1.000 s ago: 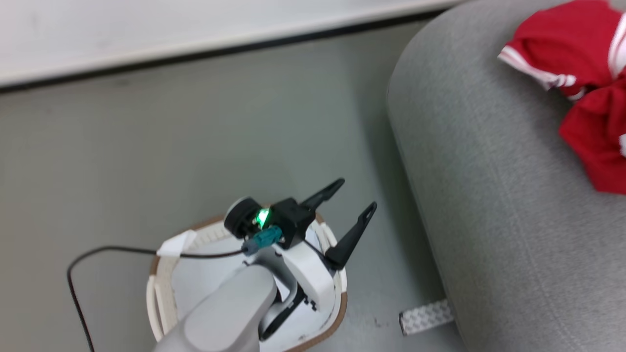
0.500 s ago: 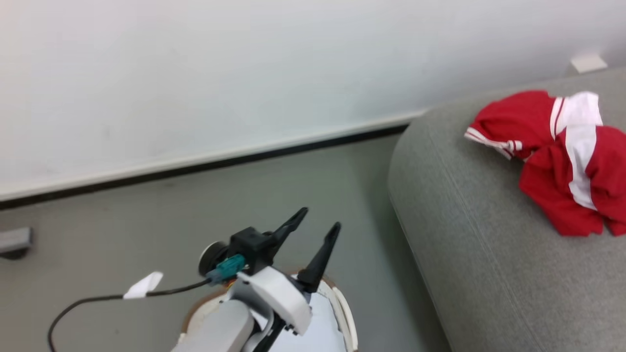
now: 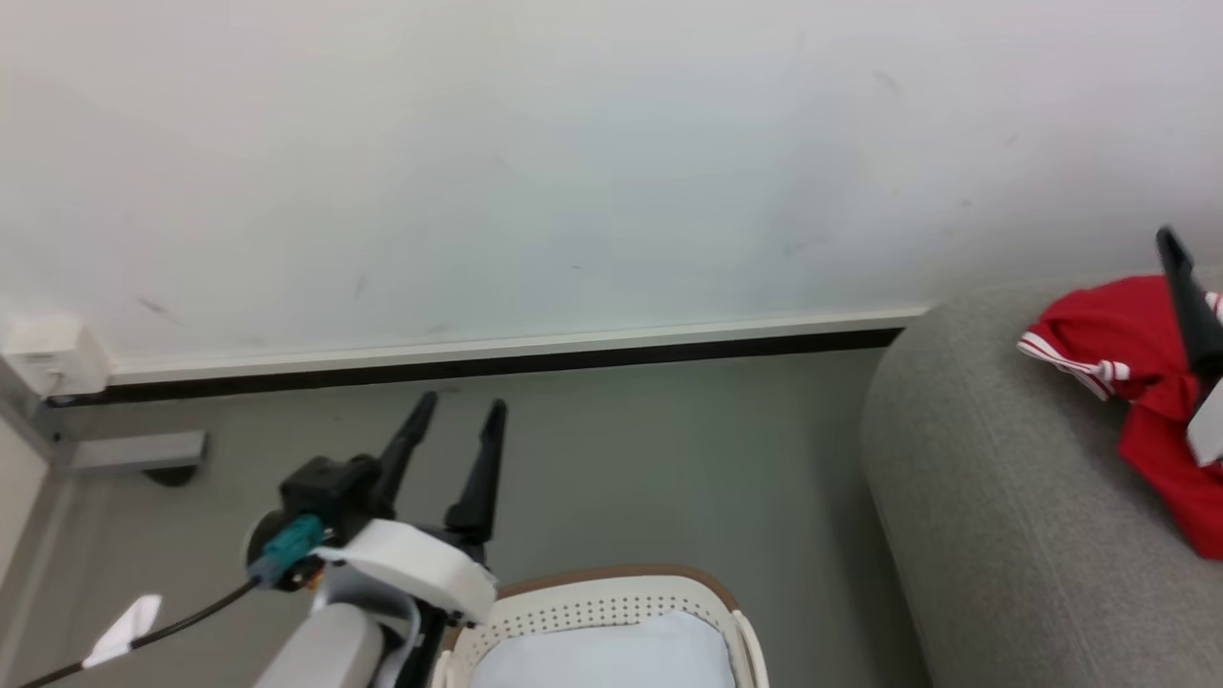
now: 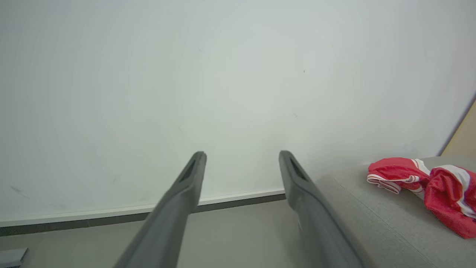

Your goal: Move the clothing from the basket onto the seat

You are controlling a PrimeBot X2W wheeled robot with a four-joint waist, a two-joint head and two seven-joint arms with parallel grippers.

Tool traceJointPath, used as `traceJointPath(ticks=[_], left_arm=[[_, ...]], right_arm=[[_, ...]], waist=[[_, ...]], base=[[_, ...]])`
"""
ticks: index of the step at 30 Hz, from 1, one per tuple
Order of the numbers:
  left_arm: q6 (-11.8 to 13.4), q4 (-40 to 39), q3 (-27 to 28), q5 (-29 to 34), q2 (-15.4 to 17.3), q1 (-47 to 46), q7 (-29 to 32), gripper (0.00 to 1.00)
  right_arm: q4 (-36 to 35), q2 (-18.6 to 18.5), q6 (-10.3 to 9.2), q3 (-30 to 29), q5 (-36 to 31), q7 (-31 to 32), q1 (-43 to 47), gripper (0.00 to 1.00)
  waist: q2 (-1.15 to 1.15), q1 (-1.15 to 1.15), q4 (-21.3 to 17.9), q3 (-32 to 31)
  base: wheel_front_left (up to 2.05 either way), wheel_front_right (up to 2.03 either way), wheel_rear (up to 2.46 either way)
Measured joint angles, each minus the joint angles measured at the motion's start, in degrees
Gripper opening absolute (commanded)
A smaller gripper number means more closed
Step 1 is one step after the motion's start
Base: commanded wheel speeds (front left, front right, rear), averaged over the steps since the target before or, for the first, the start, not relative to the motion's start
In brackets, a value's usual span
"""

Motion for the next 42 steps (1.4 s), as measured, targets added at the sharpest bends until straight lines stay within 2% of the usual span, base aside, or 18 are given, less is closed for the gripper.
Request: traceJointPath(ticks=[5, 8, 12, 17, 21, 24, 26, 32, 42], left_arm=[[2.4, -3.4, 6.9, 1.6, 0.5, 3.4, 0.0, 1.00], [2.9, -5.3, 11.3, 2.6, 0.4, 6.3, 0.0, 1.00], [1.5, -5.0, 14.9, 3.6, -1.2, 10.4, 0.0, 1.00], [-0.6, -2.7, 17.9, 3.7, -4.2, 13.9, 0.0, 1.00], [-0.8, -2.7, 20.4, 7.4, -5.2, 16.4, 0.0, 1.00], [-1.8, -2.8, 21.6, 9.6, -6.3, 18.0, 0.0, 1.00], [-2.3, -2.8, 22.2, 10.9, -6.8, 18.7, 0.0, 1.00], [-4.8, -2.6, 24.1, 13.2, -8.0, 18.6, 0.0, 1.00], [-6.3, -2.1, 25.7, 14.1, -9.0, 18.1, 0.0, 1.00]], right_arm=[[-2.6, 7.0, 0.01, -7.9, -4.5, -5.7, 10.3, 1.00], [-5.4, 11.0, 0.00, -11.0, -7.6, -8.1, 15.2, 1.00], [-7.2, 16.5, 0.00, -13.5, -9.1, -11.4, 22.0, 1.00], [-8.1, 21.0, 0.01, -14.4, -10.9, -13.8, 27.6, 1.00], [-8.1, 23.5, 0.00, -13.8, -13.2, -14.9, 30.6, 1.00], [-8.0, 26.1, 0.01, -14.7, -13.7, -15.4, 31.9, 1.00], [-8.2, 27.1, 0.00, -15.4, -13.4, -15.6, 32.3, 1.00], [-10.1, 28.1, 0.01, -12.9, -13.8, -15.7, 33.3, 1.00], [-10.5, 29.2, 0.01, -12.9, -13.8, -15.7, 33.4, 1.00]], waist=[[0.00, 0.00, 3.1, -1.2], [0.00, 0.00, 4.5, -1.8], [0.00, 0.00, 5.9, -2.1], [0.00, 0.00, 6.6, -2.3], [0.00, 0.00, 6.1, -2.6], [0.00, 0.01, 5.7, -2.5], [0.00, 0.00, 5.6, -2.5], [0.00, 0.01, 5.2, -2.1], [0.00, 0.01, 4.4, -2.2]], base=[[0.00, 0.00, 0.00], [0.00, 0.00, 0.00], [0.00, 0.00, 0.00], [0.00, 0.00, 0.00], [0.00, 0.00, 0.00], [0.00, 0.00, 0.00], [0.00, 0.00, 0.00], [0.00, 0.00, 0.00], [0.00, 0.00, 0.00]])
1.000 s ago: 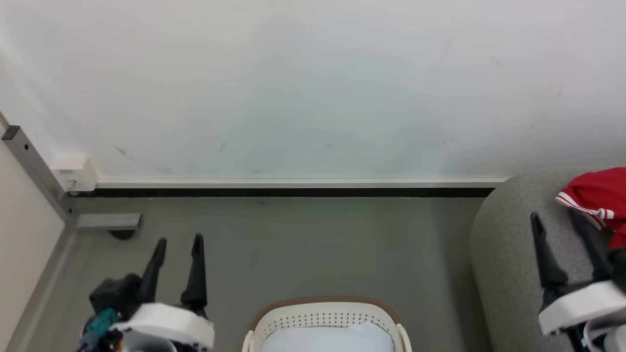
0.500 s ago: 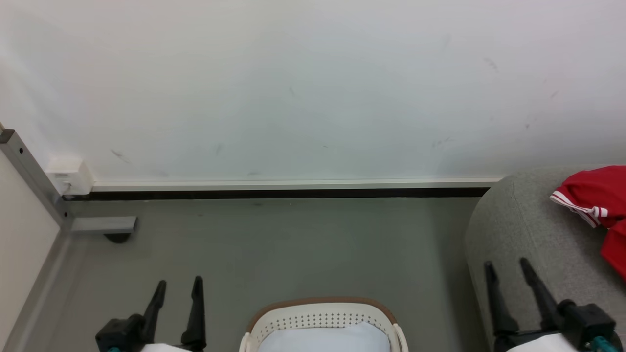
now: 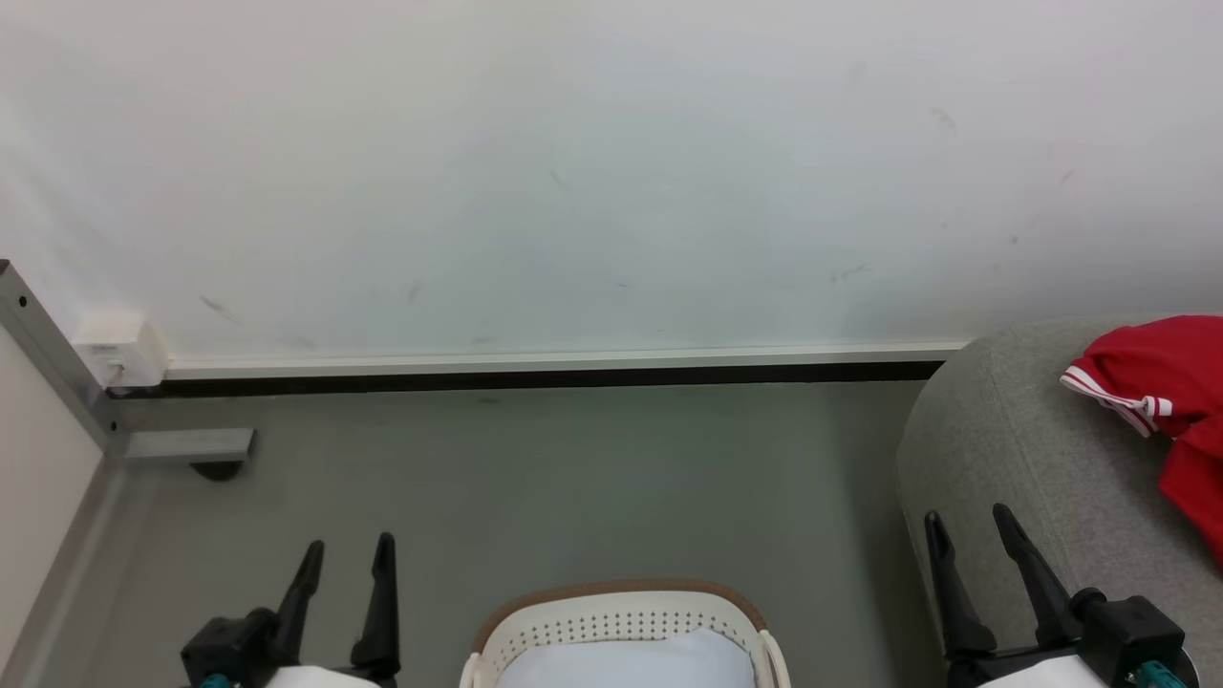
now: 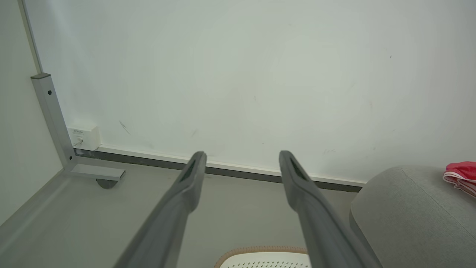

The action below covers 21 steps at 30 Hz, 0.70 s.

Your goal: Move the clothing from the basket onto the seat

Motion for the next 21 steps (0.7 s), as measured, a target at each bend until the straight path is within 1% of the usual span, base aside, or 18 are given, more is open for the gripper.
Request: traceJointPath(ticks=[10, 17, 18, 21], left_arm=[[-0.7, 0.9, 0.4, 0.0, -0.2, -0.2, 0.0, 1.00], [-0.4, 1.1, 0.3, -0.7, -0.3, -0.2, 0.0, 1.00], [-0.4, 1.5, 0.3, -0.7, -0.3, 0.1, 0.0, 0.00], [-0.4, 2.9, 0.3, -1.5, -0.6, 1.0, 0.6, 0.00]], right_arm=[[0.6, 0.6, 0.00, 0.0, -0.3, 0.0, -0.2, 1.00], [1.2, 0.7, 0.00, 0.0, -0.3, 0.0, -0.2, 1.00], [1.7, 0.7, 0.00, 0.0, -0.3, 0.1, 0.1, 0.00], [2.7, 0.8, 0.00, 0.0, 0.4, 0.4, 1.2, 0.00]], waist=[[0.00, 0.00, -0.4, 0.0], [0.00, 0.00, -0.5, 0.1], [0.00, 0.00, -0.5, 0.1], [0.00, 0.00, -0.5, 0.1]], base=[[0.00, 0.00, 0.00], [0.00, 0.00, 0.00], [0.00, 0.00, 0.00], [0.00, 0.00, 0.00]])
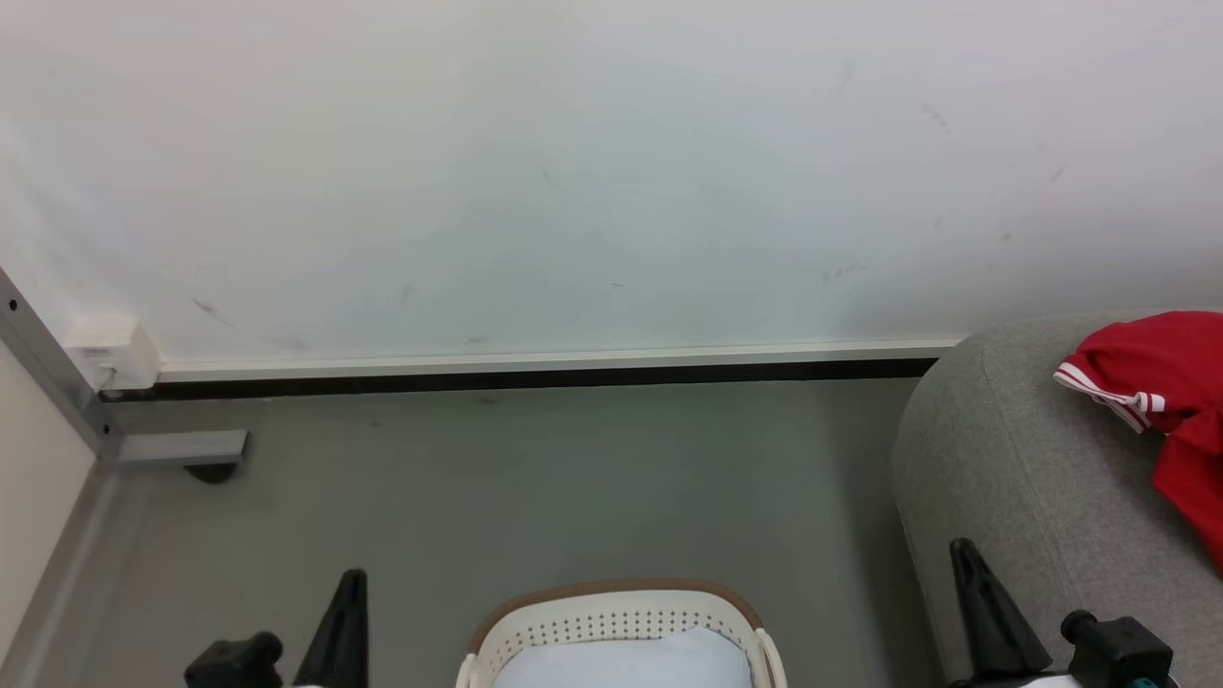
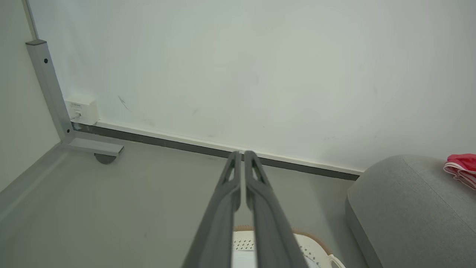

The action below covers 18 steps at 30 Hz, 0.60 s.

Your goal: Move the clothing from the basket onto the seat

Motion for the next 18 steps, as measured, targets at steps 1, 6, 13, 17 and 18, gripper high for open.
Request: traceJointPath(ticks=[1, 6, 13, 17, 18], left_arm=[[0.0, 0.1, 0.2, -0.9, 0.0, 0.0, 0.5, 0.00], [-0.1, 0.0, 0.8, -5.9, 0.0, -0.1, 2.0, 0.00], [-0.2, -0.7, 1.2, -13.0, 0.0, -0.1, 3.6, 0.00], [-0.3, -1.1, 1.5, -16.7, 0.0, -0.1, 4.5, 0.00], [-0.3, -1.2, 1.5, -17.8, 0.0, -0.1, 4.7, 0.00]], right_arm=[[0.0, 0.0, 0.00, -0.1, 0.9, 0.4, 0.0, 0.00], [-0.1, 0.0, 0.00, -0.9, 6.1, 1.7, 0.0, 0.00], [-0.5, 0.0, 0.00, -2.2, 12.7, 3.5, 0.0, 0.00], [-0.6, 0.0, 0.00, -2.8, 16.3, 4.6, 0.0, 0.00], [-0.7, 0.1, 0.00, -2.9, 17.3, 4.8, 0.0, 0.00]], waist=[[0.00, 0.00, 0.0, 0.0], [0.00, 0.00, 0.1, 0.1], [0.00, 0.00, 0.1, 0.2], [0.00, 0.00, 0.2, 0.3], [0.00, 0.00, 0.2, 0.3]], base=[[0.00, 0.00, 0.00], [0.00, 0.00, 0.00], [0.00, 0.00, 0.00], [0.00, 0.00, 0.00], [0.00, 0.00, 0.00]])
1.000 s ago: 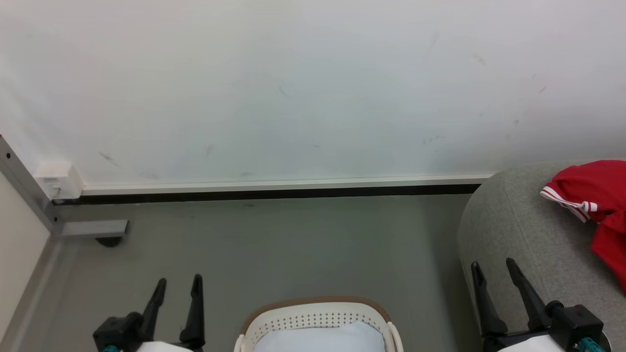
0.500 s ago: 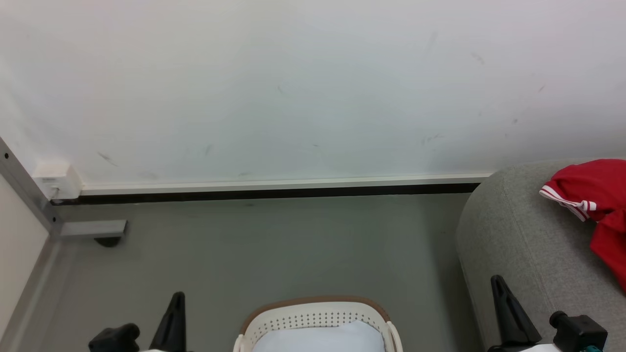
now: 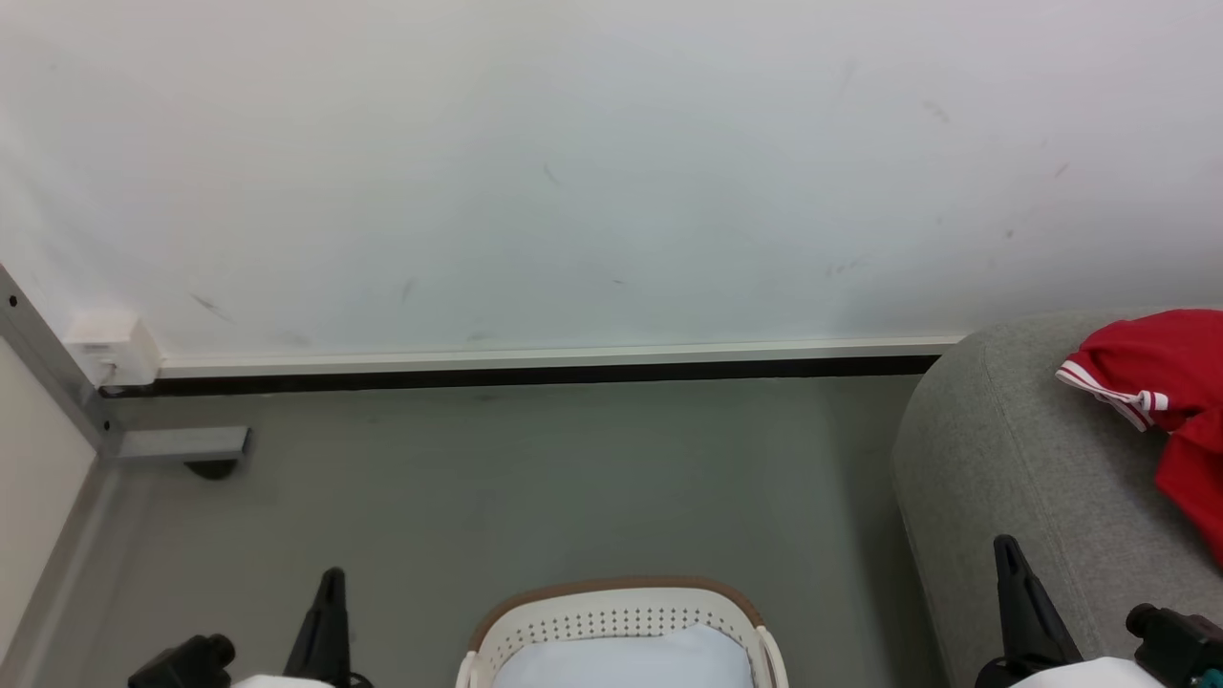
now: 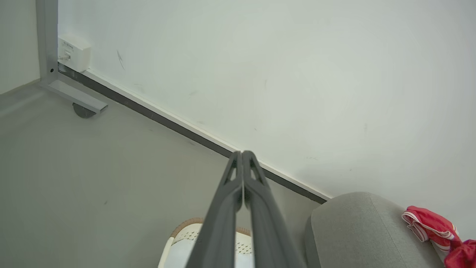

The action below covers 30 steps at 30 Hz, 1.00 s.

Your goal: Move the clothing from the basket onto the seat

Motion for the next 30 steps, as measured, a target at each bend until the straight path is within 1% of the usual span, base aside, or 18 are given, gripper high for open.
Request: traceJointPath(ticks=[4, 5, 6, 8, 15, 30], left_arm=[[-0.1, -0.5, 0.2, -3.5, 0.0, -0.1, 1.0, 0.00], [-0.1, -0.5, 0.2, -3.5, 0.0, -0.1, 1.0, 0.00], [-0.1, -0.7, 0.4, -5.3, 0.0, -0.1, 1.5, 0.00], [-0.1, -0.7, 0.4, -5.9, 0.0, -0.1, 1.7, 0.00], [-0.2, -1.1, 0.9, -11.9, 0.0, -0.3, 3.2, 0.00], [-0.5, -1.9, 2.0, -22.6, 0.0, -1.0, 6.2, 0.00]], right_arm=[[-0.2, 0.0, 0.00, -0.7, 3.3, 1.0, 0.0, 0.00], [-0.2, 0.0, 0.00, -0.7, 3.3, 1.0, 0.0, 0.00], [-0.3, 0.0, 0.00, -1.1, 4.8, 1.5, 0.0, 0.00], [-0.4, 0.0, 0.00, -1.2, 5.6, 1.7, -0.1, 0.00], [-0.9, 0.0, 0.00, -2.1, 11.1, 3.3, -0.1, 0.00], [-1.6, 0.1, 0.00, -4.1, 21.3, 6.1, -0.3, 0.00]], waist=[[0.00, 0.00, 0.0, 0.1], [0.00, 0.00, 0.0, 0.1], [0.00, 0.00, 0.1, 0.1], [0.00, 0.00, 0.1, 0.1], [0.00, 0.00, 0.2, 0.2], [0.00, 0.00, 0.3, 0.5]], base=[[0.00, 0.00, 0.00], [0.00, 0.00, 0.00], [0.00, 0.00, 0.00], [0.00, 0.00, 0.00], [0.00, 0.00, 0.00], [0.00, 0.00, 0.00]])
